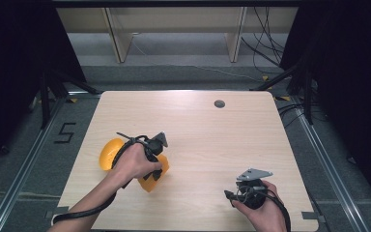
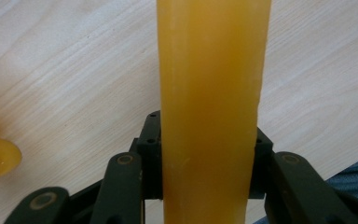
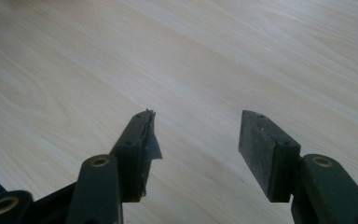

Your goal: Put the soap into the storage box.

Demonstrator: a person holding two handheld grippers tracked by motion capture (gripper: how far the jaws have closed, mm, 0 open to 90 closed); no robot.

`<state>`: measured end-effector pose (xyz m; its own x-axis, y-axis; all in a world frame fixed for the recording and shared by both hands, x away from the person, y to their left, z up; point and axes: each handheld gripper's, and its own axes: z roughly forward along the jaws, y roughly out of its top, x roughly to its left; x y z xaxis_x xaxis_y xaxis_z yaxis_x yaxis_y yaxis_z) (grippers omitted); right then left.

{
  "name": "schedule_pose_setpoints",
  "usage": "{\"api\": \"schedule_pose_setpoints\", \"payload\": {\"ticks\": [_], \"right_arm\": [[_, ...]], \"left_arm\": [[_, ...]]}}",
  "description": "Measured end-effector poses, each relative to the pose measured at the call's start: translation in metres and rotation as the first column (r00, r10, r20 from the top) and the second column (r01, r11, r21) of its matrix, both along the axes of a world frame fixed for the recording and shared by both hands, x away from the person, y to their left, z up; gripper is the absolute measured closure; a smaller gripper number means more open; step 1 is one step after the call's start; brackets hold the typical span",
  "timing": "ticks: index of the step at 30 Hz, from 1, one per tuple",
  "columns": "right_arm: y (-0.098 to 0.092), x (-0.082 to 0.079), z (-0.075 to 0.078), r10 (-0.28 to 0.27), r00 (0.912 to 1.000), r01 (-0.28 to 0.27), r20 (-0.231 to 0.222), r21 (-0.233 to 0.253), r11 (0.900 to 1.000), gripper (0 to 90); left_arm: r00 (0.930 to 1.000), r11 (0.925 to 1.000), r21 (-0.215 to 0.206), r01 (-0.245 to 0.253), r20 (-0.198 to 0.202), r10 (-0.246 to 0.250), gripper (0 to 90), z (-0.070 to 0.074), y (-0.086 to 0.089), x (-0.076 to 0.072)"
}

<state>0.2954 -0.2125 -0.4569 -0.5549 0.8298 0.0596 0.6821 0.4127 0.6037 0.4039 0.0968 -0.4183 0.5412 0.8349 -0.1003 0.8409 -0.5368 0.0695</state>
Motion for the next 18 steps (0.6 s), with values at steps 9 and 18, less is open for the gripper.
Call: {"api": "schedule_pose_setpoints", "payload": {"ticks": [9, 18], "right_arm": [[0.000, 0.000, 0.000, -0.001, 1.0000, 0.001, 0.000, 0.000, 1.000, 46.3], [0.000, 0.000, 0.000, -0.003, 1.0000, 0.003, 0.003, -0.002, 1.000, 46.2]], "left_arm": [[0.9998, 0.9998, -0.009, -0.020, 0.003, 0.020, 60.3, 0.004, 0.007, 0.003], [0.9994, 0.9994, 0.003, -0.035, 0.000, 0.035, 60.3, 0.007, 0.013, 0.007]]}}
